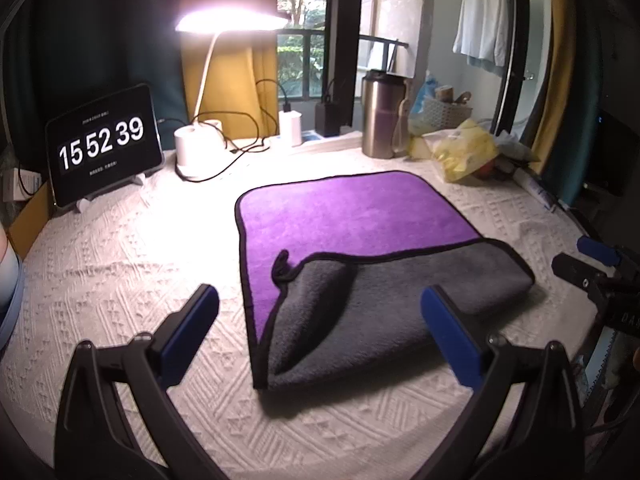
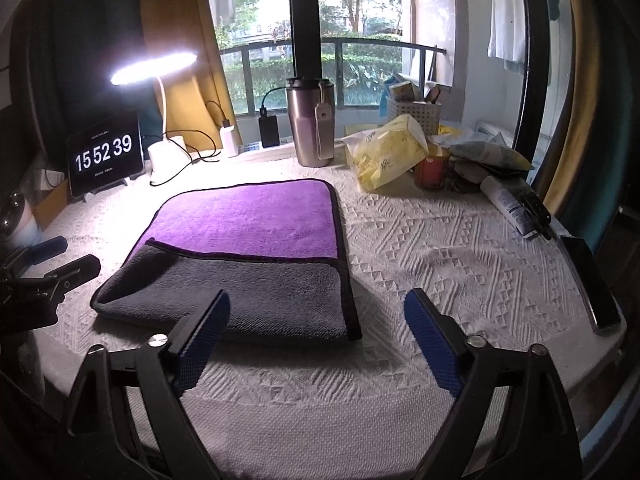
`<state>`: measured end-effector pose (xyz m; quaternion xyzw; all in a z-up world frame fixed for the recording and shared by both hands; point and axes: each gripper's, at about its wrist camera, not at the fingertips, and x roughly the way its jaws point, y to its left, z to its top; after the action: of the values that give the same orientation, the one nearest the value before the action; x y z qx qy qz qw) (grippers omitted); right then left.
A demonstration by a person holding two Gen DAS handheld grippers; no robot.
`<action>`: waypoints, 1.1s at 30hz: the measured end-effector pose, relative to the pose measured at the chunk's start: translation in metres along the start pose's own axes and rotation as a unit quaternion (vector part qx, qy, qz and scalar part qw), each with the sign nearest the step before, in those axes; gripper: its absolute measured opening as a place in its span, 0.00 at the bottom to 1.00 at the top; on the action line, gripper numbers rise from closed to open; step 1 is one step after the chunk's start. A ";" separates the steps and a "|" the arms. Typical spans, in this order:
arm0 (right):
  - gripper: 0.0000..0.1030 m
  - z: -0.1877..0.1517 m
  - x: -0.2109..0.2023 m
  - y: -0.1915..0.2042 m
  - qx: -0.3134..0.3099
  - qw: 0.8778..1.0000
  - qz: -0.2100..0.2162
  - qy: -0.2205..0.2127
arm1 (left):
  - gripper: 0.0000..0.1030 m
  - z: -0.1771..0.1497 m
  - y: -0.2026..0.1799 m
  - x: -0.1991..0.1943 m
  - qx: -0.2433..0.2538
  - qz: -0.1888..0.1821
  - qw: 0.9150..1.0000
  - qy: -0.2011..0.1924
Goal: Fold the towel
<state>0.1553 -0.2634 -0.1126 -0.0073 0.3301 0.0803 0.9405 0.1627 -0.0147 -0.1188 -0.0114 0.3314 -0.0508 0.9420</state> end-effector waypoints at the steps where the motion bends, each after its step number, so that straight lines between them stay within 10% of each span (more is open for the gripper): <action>1: 0.82 0.000 0.003 -0.001 0.000 1.000 0.000 0.002 | 0.99 0.001 0.002 0.004 -0.002 0.000 1.000 0.004; 12: 0.71 0.007 0.050 -0.013 0.010 0.999 0.021 0.043 | 0.96 0.007 0.011 0.044 -0.003 0.013 0.999 0.030; 33: 0.35 0.009 0.099 -0.022 0.005 0.995 0.036 0.088 | 0.56 0.000 0.008 0.087 0.012 0.022 0.996 0.088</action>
<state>0.2406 -0.2703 -0.1677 0.0022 0.4117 0.1115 0.9045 0.2309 -0.0153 -0.1735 0.0115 0.4129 -0.0351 0.9100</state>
